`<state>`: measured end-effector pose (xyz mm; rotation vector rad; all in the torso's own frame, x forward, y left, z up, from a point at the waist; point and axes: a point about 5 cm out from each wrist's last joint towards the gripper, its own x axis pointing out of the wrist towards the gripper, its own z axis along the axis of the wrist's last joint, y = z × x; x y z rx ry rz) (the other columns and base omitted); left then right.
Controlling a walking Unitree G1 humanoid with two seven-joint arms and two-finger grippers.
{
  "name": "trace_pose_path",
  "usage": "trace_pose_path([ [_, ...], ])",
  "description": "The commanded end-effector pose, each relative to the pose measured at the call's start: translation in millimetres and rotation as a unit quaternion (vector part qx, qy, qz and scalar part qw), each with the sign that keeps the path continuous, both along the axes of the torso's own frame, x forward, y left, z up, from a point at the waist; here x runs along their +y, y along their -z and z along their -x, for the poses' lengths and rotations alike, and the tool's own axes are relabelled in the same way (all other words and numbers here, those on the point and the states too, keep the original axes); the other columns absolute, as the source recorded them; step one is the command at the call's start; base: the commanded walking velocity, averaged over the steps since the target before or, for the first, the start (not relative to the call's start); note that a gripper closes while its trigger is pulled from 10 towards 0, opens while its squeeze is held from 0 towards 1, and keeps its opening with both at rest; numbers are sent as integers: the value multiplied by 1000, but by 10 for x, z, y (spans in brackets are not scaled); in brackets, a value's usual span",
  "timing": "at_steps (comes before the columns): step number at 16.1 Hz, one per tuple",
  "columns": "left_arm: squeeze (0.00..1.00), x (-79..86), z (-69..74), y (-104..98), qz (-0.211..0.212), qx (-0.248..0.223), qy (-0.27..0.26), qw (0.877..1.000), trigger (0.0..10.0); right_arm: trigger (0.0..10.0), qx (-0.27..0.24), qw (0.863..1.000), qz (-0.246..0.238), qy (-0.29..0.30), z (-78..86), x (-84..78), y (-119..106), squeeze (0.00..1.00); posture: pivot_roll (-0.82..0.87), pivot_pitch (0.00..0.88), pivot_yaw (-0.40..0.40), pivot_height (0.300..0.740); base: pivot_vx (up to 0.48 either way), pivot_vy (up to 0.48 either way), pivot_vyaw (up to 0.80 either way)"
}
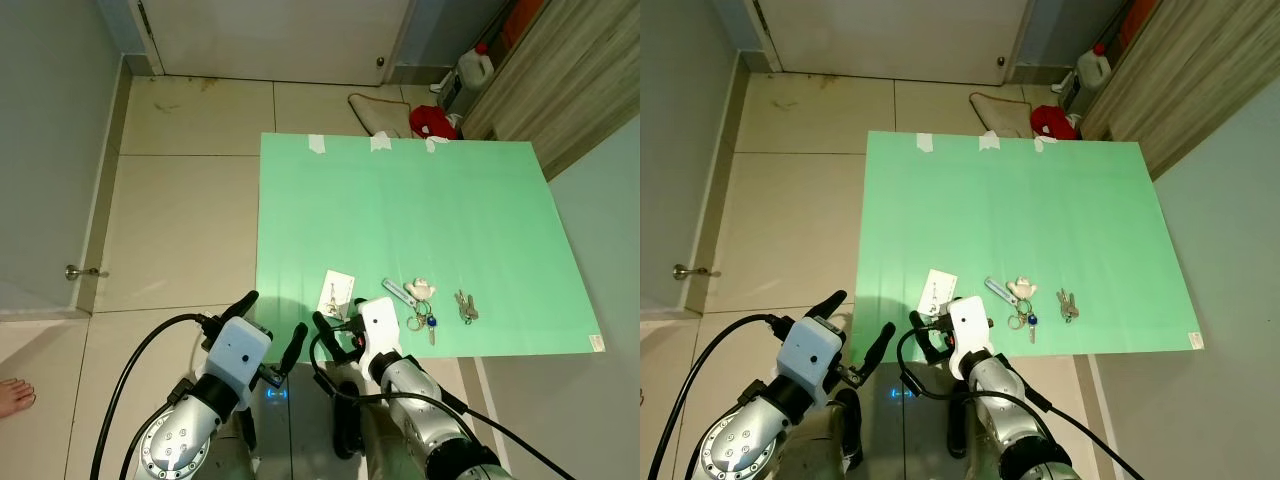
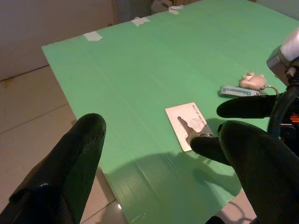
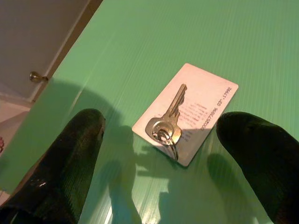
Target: Hang keys on a hook
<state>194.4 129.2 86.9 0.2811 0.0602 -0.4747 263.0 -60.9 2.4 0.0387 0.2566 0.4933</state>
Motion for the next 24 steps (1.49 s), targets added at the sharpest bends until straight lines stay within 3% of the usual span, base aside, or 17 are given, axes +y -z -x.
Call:
trace_pose_path([
  [1, 0, -48, 57, 92, -2, 21, 8, 1000, 10000, 10000, 33, 999, 8, 6, 87, -26, 120, 0, 218, 351, -129, 740, 0, 0, 0],
  [3, 0, -46, 51, 90, -2, 20, 7, 1000, 10000, 10000, 36, 999, 8, 6, 94, -17, 129, 0, 218, 351, -128, 740, 0, 0, 0],
  [4, 0, -50, 47, 85, -2, 19, 8, 1000, 10000, 2157, 37, 999, 8, 6, 100, 7, 131, 0, 218, 353, -129, 740, 0, 0, 0],
  [5, 0, -50, 46, 85, -2, 19, 8, 1000, 10000, 0, 36, 999, 9, 7, 99, 11, 129, 0, 218, 353, -129, 740, 0, 0, 0],
  [19, 0, -60, 41, 92, -5, 17, 11, 1000, 10000, 0, 51, 999, 12, -1, 125, 8, 175, 0, 230, 347, -127, 740, 0, 0, 0],
  [24, 0, -36, 82, 98, -7, 21, 8, 1000, 10000, 0, 59, 998, 11, -10, 174, 113, 196, 0, 236, 365, -124, 740, 0, 0, 0],
])
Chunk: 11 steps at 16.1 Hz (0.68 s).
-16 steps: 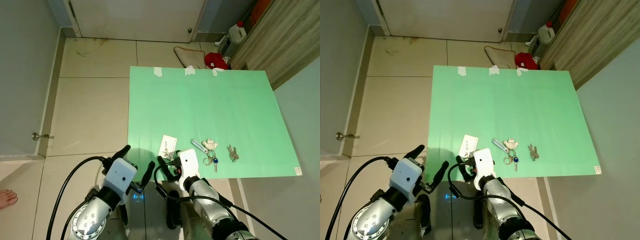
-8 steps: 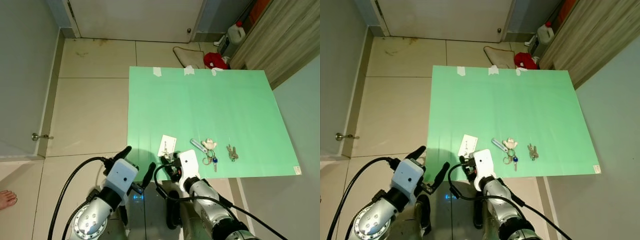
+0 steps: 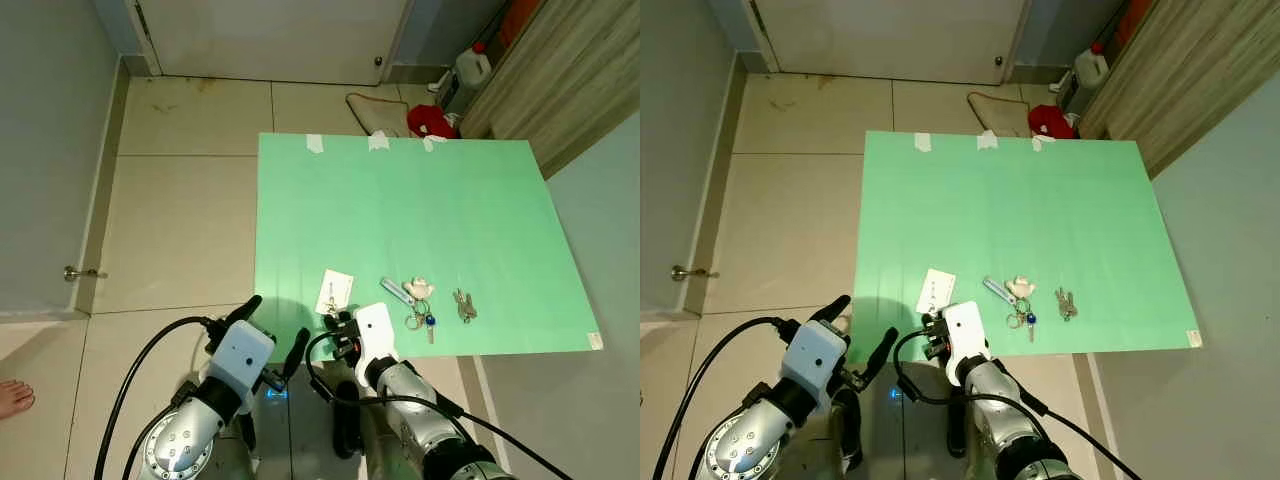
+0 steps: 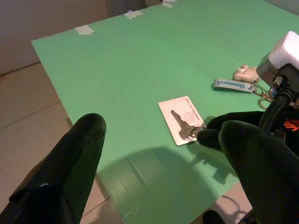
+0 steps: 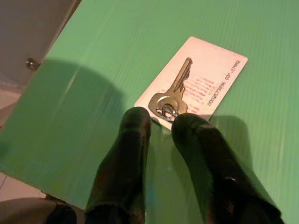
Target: Hang keys on a hook
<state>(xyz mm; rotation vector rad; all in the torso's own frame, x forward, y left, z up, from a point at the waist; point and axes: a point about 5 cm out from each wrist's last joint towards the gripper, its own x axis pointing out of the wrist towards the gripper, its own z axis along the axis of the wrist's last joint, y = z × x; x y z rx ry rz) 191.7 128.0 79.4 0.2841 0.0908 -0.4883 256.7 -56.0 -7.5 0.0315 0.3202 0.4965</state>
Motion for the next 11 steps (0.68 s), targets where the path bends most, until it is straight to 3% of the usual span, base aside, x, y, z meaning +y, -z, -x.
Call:
trace_pose_path([
  [1, 0, -19, 58, 20, -3, 6, 3, 1000, 10000, 0, 32, 999, 0, -8, 120, 88, 100, 0, 238, 368, -123, 740, 0, 0, 0],
  [8, 0, 34, 72, 12, -10, 8, 0, 1000, 10000, 0, 32, 999, -7, -12, 110, 239, 60, 0, 263, 381, -110, 740, 0, 0, 0],
  [9, 0, 38, 68, 5, -11, 7, 0, 1000, 10000, 4784, 23, 1000, -6, -7, 74, 216, 32, 0, 260, 379, -113, 740, 0, 0, 0],
  [10, 0, 38, 67, 4, -11, 7, -1, 1000, 10000, 4784, 21, 1000, -4, -6, 64, 196, 29, 0, 260, 379, -113, 740, 0, 0, 0],
  [11, 0, 38, 63, 3, -11, 6, -1, 1000, 10000, 10000, 11, 1000, -1, -2, 38, 157, 10, 416, 257, 378, -116, 740, 0, 0, 0],
])
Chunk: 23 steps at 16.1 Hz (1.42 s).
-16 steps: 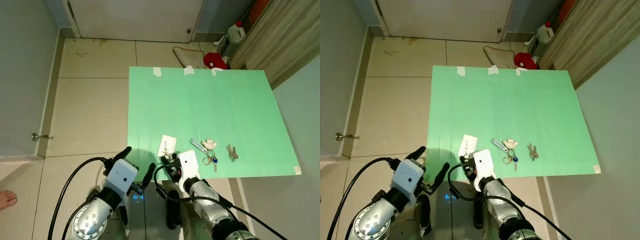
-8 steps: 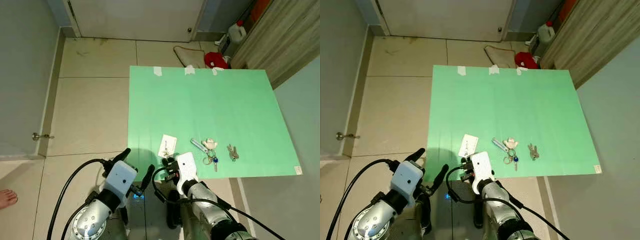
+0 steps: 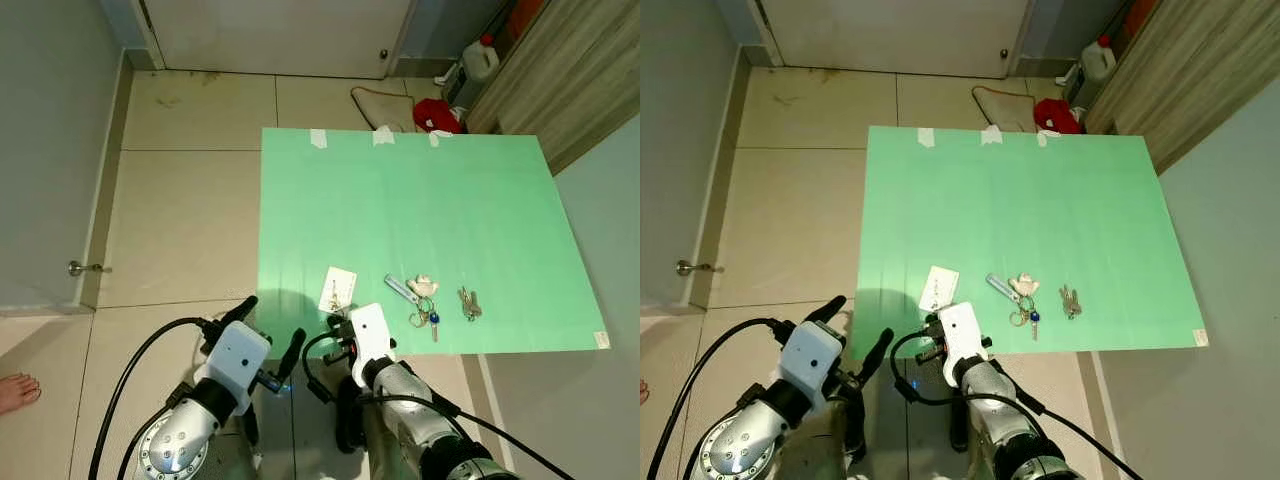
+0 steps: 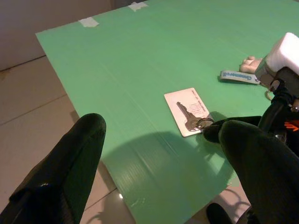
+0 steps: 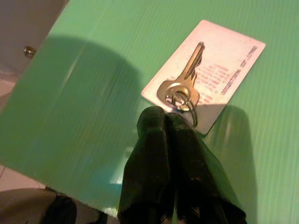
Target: Hang keys on a hook
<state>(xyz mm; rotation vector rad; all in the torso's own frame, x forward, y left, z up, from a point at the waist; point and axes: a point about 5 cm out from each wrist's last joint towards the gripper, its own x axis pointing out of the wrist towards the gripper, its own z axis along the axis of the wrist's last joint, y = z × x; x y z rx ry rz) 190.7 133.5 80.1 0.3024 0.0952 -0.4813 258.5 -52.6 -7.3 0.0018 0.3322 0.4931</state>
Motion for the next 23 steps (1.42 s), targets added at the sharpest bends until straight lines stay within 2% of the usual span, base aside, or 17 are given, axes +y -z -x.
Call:
trace_pose_path([
  [1, 0, -23, 51, 11, -1, 7, 2, 1000, 10000, 10000, -1, 1000, -24, -1, 34, 89, -16, 1000, 250, 379, -121, 740, 0, 0, 0],
  [4, 0, -151, 106, 87, 9, 30, 34, 999, 10000, 10000, -20, 999, -32, 20, -59, -53, -80, 1000, 237, 386, -130, 740, 0, 0, 0],
  [5, 0, -189, 132, 190, -1, 44, 38, 998, 10000, 10000, -19, 999, -31, 25, -83, -80, -87, 1000, 231, 394, -133, 740, 0, 0, 0],
  [9, 0, -211, 131, 409, -26, 64, 38, 997, 10000, 10000, -33, 999, -34, 17, -162, -80, -165, 1000, 202, 416, -150, 740, 0, 0, 0],
  [13, 0, -244, 123, 430, -32, 59, 45, 997, 10000, 10000, -28, 999, -30, 17, -183, -104, -164, 1000, 189, 425, -156, 740, 0, 0, 0],
  [14, 0, -253, 131, 435, -30, 57, 45, 997, 10000, 10000, -27, 999, -29, 19, -179, -118, -156, 0, 188, 421, -157, 740, 0, 0, 0],
  [18, 0, -268, 160, 450, -24, 59, 46, 997, 10000, 10000, -15, 999, -29, 10, -115, -147, -94, 0, 196, 408, -153, 740, 0, 0, 0],
  [23, 0, -206, 149, 518, -33, 73, 35, 996, 10000, 10000, 3, 999, -36, -8, -64, -83, -51, 0, 194, 401, -153, 740, 0, 0, 0],
])
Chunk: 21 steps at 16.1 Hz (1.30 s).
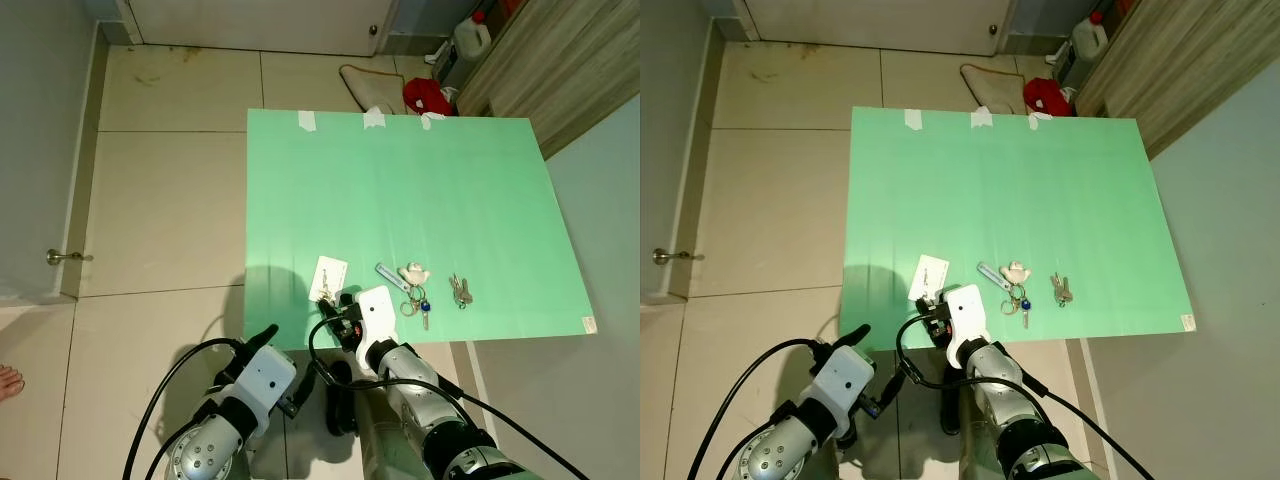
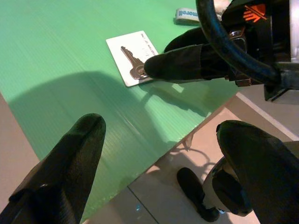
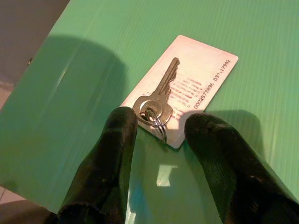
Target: Hang keys on a hook
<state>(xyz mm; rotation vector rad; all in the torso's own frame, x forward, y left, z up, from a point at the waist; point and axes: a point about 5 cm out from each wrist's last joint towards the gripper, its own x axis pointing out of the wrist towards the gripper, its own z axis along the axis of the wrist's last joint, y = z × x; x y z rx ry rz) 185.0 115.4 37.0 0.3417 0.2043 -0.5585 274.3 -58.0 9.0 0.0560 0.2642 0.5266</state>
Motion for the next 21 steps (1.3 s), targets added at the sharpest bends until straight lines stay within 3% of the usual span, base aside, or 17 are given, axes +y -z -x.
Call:
trace_pose_path([
  [1, 0, -15, 97, 94, -5, 22, 1, 1000, 10000, 10000, 29, 1000, 2, 1, 98, -28, 116, 0, 193, 405, -156, 740, 0, 0, 0],
  [7, 0, 8, 113, 103, -7, 23, -7, 1000, 10000, 10000, 31, 999, 8, -3, 117, 10, 128, 0, 202, 418, -156, 740, 0, 0, 0],
  [8, 0, 12, 116, 100, -7, 22, -8, 1000, 10000, 0, 30, 1000, 7, -7, 130, 54, 126, 0, 203, 420, -155, 740, 0, 0, 0],
  [21, 0, -3, 121, 78, -11, 16, 2, 1000, 10000, 0, 32, 999, 10, -13, 164, 156, 135, 0, 212, 432, -155, 740, 0, 0, 0],
])
